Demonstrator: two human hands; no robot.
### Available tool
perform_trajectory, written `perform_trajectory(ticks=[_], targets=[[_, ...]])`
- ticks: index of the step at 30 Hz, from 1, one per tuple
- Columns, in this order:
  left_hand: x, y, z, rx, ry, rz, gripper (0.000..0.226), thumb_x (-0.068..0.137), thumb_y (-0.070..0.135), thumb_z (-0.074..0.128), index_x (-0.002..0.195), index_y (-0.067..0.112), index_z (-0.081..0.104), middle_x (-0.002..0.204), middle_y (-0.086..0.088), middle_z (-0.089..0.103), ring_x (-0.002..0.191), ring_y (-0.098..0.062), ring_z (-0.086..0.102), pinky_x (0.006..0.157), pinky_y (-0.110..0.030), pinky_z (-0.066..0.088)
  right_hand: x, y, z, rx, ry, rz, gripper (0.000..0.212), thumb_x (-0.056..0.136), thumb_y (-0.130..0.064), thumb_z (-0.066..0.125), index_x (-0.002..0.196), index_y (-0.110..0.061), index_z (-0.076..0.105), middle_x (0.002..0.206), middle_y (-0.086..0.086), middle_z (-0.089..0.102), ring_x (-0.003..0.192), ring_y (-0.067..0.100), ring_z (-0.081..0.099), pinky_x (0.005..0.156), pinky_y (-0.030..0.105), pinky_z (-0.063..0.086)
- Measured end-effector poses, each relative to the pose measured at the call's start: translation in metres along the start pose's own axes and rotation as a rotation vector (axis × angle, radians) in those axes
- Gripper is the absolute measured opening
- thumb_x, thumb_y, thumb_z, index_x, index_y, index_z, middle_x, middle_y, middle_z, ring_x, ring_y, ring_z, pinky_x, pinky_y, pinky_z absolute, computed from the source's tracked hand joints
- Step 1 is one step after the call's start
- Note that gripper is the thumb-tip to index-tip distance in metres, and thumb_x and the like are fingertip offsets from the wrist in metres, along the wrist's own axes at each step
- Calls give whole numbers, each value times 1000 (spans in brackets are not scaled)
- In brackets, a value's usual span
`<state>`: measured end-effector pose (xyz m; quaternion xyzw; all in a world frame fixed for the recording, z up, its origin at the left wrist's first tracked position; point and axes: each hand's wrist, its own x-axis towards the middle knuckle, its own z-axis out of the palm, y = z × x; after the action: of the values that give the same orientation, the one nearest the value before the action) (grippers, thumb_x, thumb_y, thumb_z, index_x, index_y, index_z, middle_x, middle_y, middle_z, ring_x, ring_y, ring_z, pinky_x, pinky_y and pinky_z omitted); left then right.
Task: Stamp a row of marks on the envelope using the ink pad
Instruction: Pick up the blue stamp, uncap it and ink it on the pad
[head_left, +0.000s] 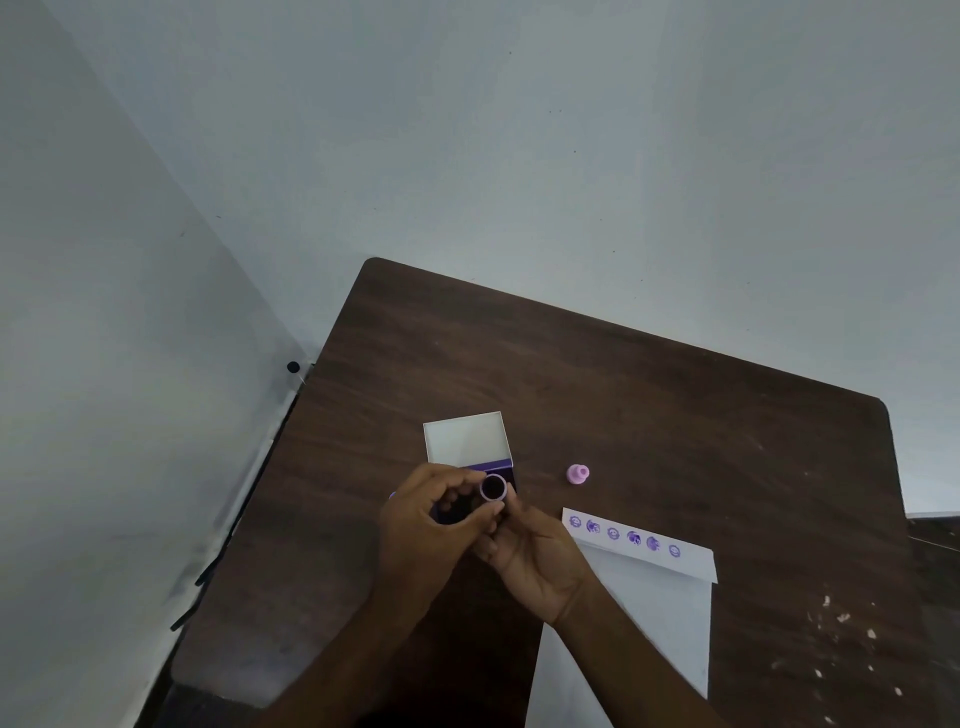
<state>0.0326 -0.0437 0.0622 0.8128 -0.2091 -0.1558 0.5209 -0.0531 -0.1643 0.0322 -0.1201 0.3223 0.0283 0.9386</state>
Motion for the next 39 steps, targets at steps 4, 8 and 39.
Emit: perform_trajectory(ticks=[4,8,39], targets=[[-1,1,3,-46,2,-27,33,69,25,84,99,15,72,94,6,71,87,-6,67,76,-22,57,1,-1,0,28,-26,-24,39,89,-16,57,125,-1,55,122,21,45,114,30,38,110,47,28],[1,-1,8,-118,19,-68,34,70,27,83,100,15,72,96,4,72,89,-10,69,79,-25,57,2,-4,0,2,-77,-44,34,89,-13,58,120,-1,58,95,12,61,85,18,53,91,39,35],[10,-99,12,683,-243,-25,79,69,55,73,137,21,49,139,-4,53,118,-26,52,92,-39,43,77,15,-6,-1922,440,9,35,91,-30,56,120,-10,52,125,12,56,111,26,53,99,34,38]])
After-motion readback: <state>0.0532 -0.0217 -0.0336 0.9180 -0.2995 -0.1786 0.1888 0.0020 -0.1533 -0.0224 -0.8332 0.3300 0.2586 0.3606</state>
